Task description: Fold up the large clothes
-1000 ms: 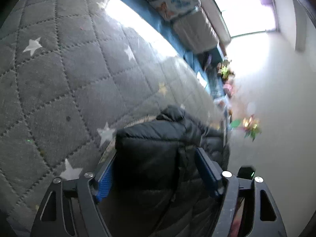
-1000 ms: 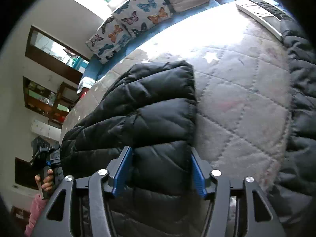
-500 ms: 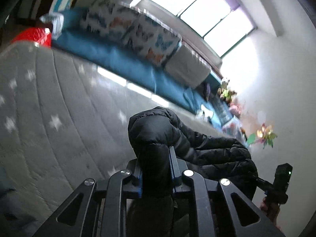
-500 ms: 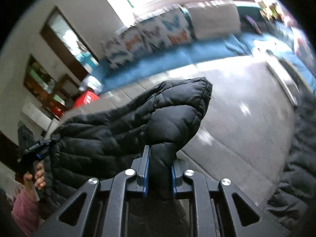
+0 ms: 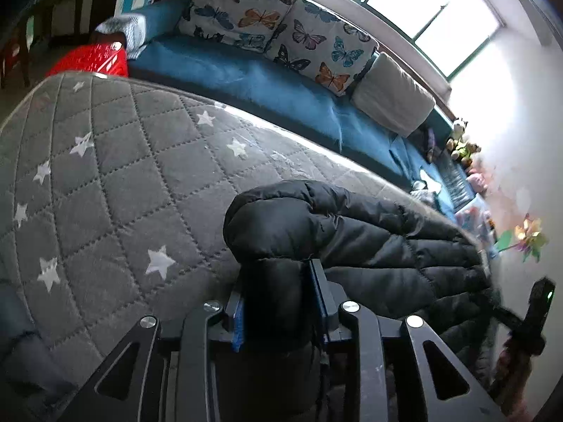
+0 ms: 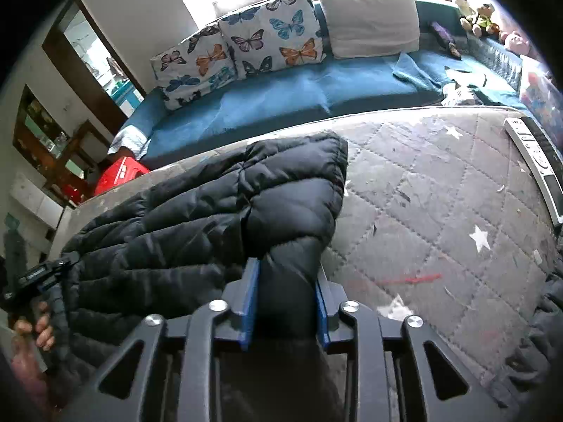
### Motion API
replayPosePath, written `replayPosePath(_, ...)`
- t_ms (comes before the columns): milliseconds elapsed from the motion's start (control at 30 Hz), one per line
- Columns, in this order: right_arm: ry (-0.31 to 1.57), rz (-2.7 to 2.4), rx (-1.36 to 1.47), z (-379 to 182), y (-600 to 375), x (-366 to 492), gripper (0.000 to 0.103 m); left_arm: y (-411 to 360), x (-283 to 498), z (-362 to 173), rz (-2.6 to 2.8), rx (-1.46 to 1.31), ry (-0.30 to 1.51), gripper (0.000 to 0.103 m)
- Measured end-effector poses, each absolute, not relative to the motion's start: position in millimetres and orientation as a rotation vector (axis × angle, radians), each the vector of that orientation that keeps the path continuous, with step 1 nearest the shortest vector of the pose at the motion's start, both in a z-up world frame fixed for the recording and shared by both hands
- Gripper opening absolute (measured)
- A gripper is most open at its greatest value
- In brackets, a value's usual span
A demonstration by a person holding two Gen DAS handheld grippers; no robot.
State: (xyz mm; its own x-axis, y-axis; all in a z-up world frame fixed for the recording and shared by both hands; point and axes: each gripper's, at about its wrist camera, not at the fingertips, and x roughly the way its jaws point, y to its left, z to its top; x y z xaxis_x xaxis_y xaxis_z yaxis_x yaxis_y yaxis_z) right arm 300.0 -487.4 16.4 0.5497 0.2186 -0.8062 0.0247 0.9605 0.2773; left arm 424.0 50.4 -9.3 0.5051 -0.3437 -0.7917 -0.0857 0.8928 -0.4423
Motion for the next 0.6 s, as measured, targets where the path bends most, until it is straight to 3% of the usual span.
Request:
replayPosePath(167,0.964,0.165,0.302,60.5,-494.1,259.2,0.034,70.2,387.5,38.0,-0.145,-0.484,0.981,0.034)
replayPosePath(333,0.928,0.191,0.224,106.7,-476.7,208.5,0.043,82.2,304.0,107.4,-0.177,-0.477,0.887,0.065)
replayPosePath(600,0.858,0.248,0.149,153.5,-448.5,117.8,0.05,66.4,163.3,142.6,-0.343,-0.405,0.917,0.065)
